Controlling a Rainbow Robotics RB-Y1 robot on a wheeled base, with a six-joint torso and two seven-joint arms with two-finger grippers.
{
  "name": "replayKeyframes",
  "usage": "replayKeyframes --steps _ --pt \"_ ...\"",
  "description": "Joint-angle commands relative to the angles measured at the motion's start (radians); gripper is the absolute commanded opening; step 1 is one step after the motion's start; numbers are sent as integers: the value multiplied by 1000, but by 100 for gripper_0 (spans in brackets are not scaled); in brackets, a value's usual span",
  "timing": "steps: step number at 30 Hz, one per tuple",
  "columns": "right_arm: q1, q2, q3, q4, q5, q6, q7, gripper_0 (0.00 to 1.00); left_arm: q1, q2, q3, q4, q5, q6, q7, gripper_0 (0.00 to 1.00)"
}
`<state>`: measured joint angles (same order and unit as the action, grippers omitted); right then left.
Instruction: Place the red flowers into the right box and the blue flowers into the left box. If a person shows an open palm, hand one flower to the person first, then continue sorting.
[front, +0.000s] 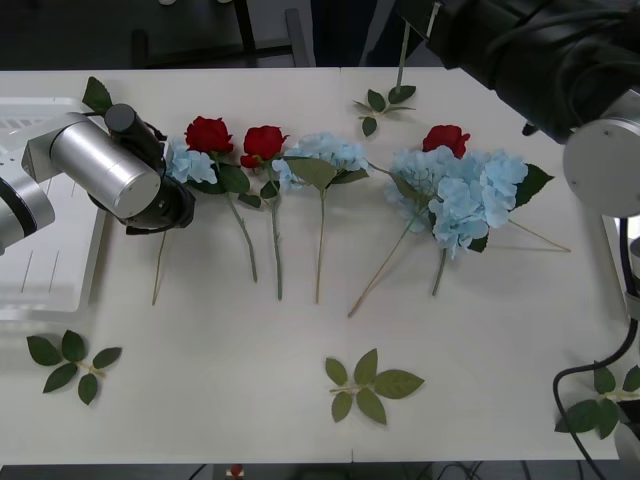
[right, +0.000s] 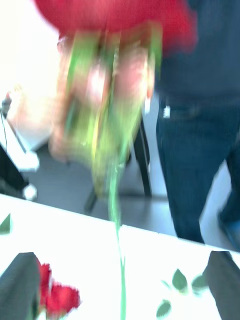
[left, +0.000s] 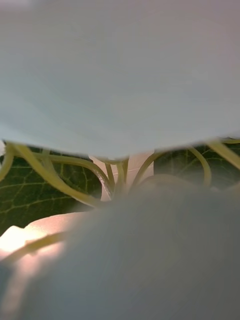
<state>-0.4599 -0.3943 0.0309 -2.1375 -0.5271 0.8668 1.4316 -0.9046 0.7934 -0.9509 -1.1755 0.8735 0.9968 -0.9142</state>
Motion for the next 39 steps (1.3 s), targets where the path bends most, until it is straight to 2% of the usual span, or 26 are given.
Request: replayKeyframes --steps 1,6,11,15,19,23,28,34,39 --pt "115 -106 -78 -183 -99 69 -53 100 -2 6 -14 -4 7 -9 -26 0" --pt "282 -206 -206 -291 -241 158 -59 100 -2 6 -14 -4 9 -9 -26 0" --pt "429 -310 -341 -317 -360 265 0 100 0 6 -14 -4 7 -9 -26 0" --pt "535 -433 -413 -266 -409 294 104 100 -2 6 -14 -4 7 -9 -28 0" --pt "580 -557 -414 -136 -478 256 291 100 -2 6 -14 -4 7 -9 -28 0" --pt "560 -604 -358 51 -539 169 592 100 0 6 -14 -4 7 -9 -28 0" --pt "452 -624 -207 301 -603 58 868 100 0 6 -14 -4 9 -9 -28 0" --pt "317 -611 -57 504 -679 26 1020 100 0 7 -12 -4 9 -9 -28 0" --pt "222 -554 37 646 -712 14 1149 100 -2 27 -14 -15 22 0 -29 0"
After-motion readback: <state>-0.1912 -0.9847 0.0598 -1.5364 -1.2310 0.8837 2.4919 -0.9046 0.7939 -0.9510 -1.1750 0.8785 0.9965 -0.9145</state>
